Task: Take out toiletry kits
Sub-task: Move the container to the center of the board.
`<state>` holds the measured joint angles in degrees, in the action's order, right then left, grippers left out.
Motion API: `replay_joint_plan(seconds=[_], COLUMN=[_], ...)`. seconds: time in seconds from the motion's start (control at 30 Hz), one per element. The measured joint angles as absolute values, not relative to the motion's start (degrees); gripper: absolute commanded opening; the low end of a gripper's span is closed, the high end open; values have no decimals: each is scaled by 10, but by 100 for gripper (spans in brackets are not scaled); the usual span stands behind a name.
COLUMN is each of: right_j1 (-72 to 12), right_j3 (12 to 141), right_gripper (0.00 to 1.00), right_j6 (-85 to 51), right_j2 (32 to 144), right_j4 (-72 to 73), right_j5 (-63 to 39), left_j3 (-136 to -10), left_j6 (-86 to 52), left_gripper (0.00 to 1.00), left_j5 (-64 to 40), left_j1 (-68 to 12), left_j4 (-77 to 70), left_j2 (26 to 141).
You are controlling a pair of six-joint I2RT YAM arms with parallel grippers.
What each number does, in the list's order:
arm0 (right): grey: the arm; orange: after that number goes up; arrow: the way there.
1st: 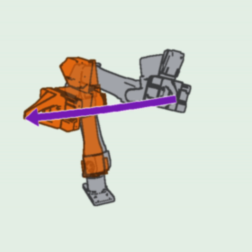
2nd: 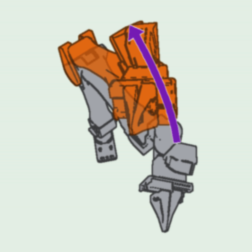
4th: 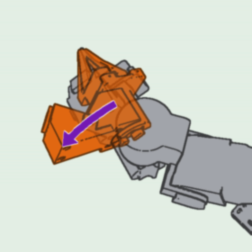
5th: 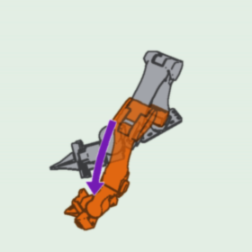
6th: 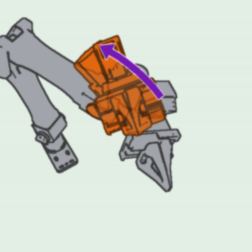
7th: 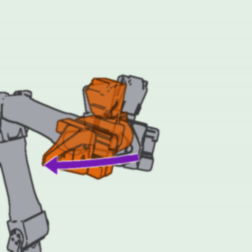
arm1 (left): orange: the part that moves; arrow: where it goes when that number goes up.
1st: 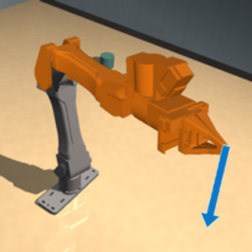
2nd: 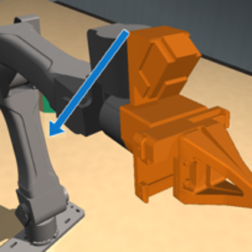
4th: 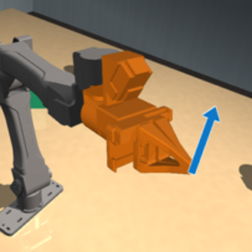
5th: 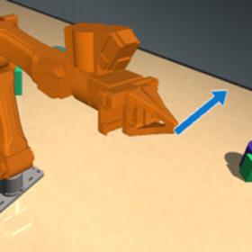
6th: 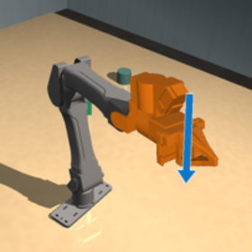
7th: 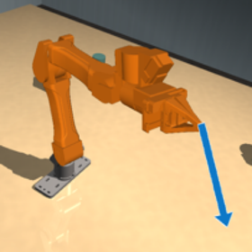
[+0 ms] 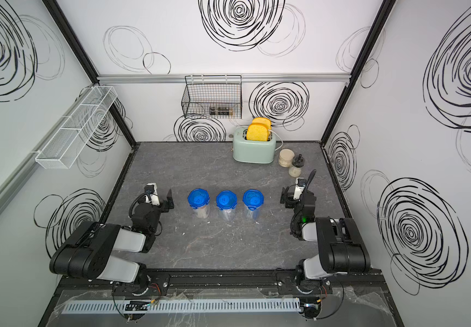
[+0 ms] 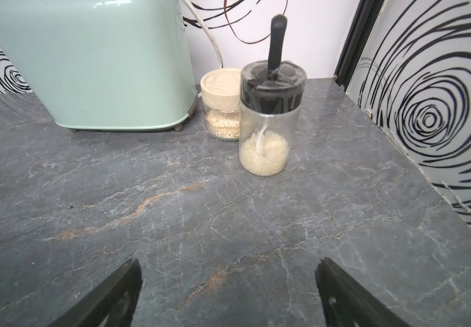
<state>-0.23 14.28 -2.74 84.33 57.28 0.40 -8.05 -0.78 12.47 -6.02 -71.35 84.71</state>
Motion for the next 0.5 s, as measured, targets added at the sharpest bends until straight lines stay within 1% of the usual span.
replay_joint_plan(seconds=[0.5], right_j1=[-2], right_j3=[143], right_gripper=[98], right_j6=[-27], right_j2=[844], right_j4=[605], right_j5=[4], left_j3=[-83], left_j6=[0], left_gripper=[96], left_j5=[133], left_j1=[-61], left_j4=[-756], left_j2=[850])
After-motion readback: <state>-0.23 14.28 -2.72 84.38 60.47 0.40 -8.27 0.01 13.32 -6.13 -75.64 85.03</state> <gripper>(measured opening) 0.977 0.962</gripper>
